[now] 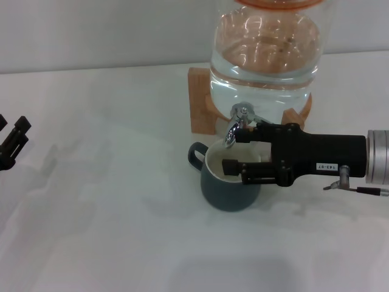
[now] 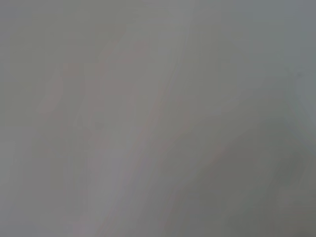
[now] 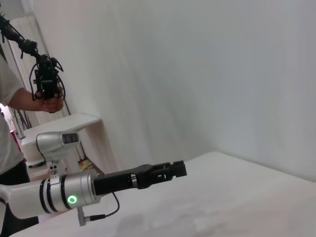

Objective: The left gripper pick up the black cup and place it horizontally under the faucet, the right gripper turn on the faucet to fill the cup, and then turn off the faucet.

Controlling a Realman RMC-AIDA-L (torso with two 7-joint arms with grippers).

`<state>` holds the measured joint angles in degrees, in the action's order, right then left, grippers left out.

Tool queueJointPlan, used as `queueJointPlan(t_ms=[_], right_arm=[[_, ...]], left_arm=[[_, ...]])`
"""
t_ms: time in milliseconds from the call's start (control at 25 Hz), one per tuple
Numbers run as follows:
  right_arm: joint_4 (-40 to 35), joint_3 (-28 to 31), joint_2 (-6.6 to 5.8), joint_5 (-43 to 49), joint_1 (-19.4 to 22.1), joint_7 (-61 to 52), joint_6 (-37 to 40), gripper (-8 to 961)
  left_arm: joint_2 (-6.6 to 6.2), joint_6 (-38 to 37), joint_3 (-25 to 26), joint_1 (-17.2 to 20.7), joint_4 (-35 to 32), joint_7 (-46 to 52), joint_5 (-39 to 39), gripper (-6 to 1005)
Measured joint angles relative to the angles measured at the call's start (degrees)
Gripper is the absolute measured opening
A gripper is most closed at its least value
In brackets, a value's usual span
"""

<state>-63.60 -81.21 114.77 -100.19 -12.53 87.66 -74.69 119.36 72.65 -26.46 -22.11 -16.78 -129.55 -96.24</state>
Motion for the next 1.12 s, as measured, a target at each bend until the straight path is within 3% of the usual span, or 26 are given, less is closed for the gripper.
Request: queueJointPlan(t_ms=[480,720,800,1120], right_arm=[[0.3,0.7,0.10,-0.3,0.0,0.6,-0.5,797],[-0.1,3.2,0.02,-0.3,0.5,1.8,-7.2,797],[-0.2,10.5,0.02,-0.4,1.9,2.2,-15.2,797],[3.4,31.5,0.04,-0.6,6.6,6.8,-22.3,797]], left_arm=[[0.00,-0.2,0.0,-0.1,0.0,0.0,0.0,534],[-0.08,-0.2,0.3,0.2,0.0,0.0,0.0,534],[-0.12,-0.2,0.4,0.4,-0.1,0.0,-0.6,534],[-0.42,-0.4,0.4,1.6,-1.1,-1.1,-5.7,534]])
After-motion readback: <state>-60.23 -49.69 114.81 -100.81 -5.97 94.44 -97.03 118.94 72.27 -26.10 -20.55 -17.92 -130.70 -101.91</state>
